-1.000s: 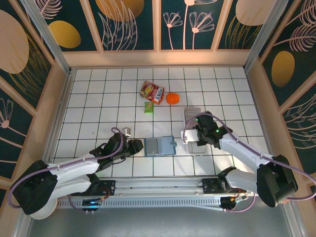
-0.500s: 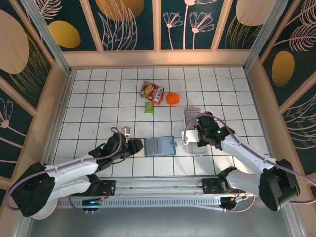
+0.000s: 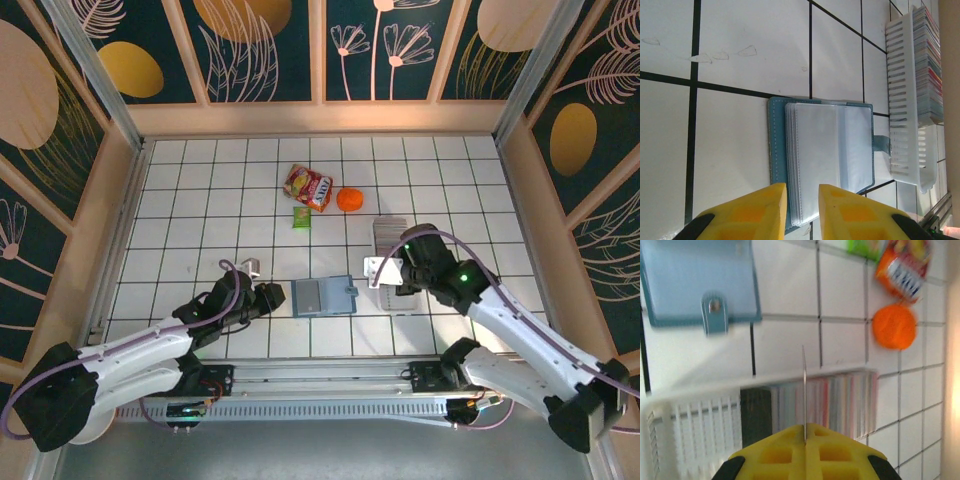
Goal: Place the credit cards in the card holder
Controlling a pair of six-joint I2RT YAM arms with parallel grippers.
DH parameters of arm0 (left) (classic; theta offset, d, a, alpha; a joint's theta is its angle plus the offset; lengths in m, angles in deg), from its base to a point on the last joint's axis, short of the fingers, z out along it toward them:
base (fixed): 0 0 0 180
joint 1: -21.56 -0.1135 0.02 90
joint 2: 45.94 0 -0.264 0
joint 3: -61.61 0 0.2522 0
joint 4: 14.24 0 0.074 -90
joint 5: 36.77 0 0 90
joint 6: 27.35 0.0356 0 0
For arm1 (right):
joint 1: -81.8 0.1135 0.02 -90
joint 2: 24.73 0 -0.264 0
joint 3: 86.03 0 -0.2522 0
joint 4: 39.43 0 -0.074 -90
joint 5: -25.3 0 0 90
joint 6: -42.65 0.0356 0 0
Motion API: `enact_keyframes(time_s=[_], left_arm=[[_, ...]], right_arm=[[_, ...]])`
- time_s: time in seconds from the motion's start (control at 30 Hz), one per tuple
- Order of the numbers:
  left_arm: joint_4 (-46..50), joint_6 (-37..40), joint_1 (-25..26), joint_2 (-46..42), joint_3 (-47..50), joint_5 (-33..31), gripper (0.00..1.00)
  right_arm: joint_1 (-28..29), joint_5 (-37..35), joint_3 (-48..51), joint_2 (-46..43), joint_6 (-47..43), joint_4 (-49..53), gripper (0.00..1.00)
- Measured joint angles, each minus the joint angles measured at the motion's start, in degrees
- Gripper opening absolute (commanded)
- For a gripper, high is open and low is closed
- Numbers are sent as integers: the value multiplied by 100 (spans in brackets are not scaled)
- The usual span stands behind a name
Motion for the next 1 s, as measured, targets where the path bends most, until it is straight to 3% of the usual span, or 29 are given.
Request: enact_keyframes(time_s=[0.1, 0.27, 0.43, 0.53, 0.73, 1.0], left_arm=[[-4, -24, 0, 4, 0, 9, 23], [-92, -129, 0, 179, 0, 63, 21], [-197, -184, 0, 385, -9, 94, 21], [-240, -208, 0, 551, -50, 127, 20], [-461, -214, 0, 892, -131, 256, 20], [-643, -212, 0, 1246, -155, 308, 19]], right_arm=[[354, 162, -306, -205, 1460, -240, 0], [411, 487, -437, -138, 5165, -1191, 0], [435, 1244, 426, 365, 8544, -2330, 0], [555, 1429, 1054, 804, 9851, -2809, 0], [813, 1552, 1606, 1427, 11127, -3554, 0], [831, 1593, 1582, 2153, 11490, -4201, 0]])
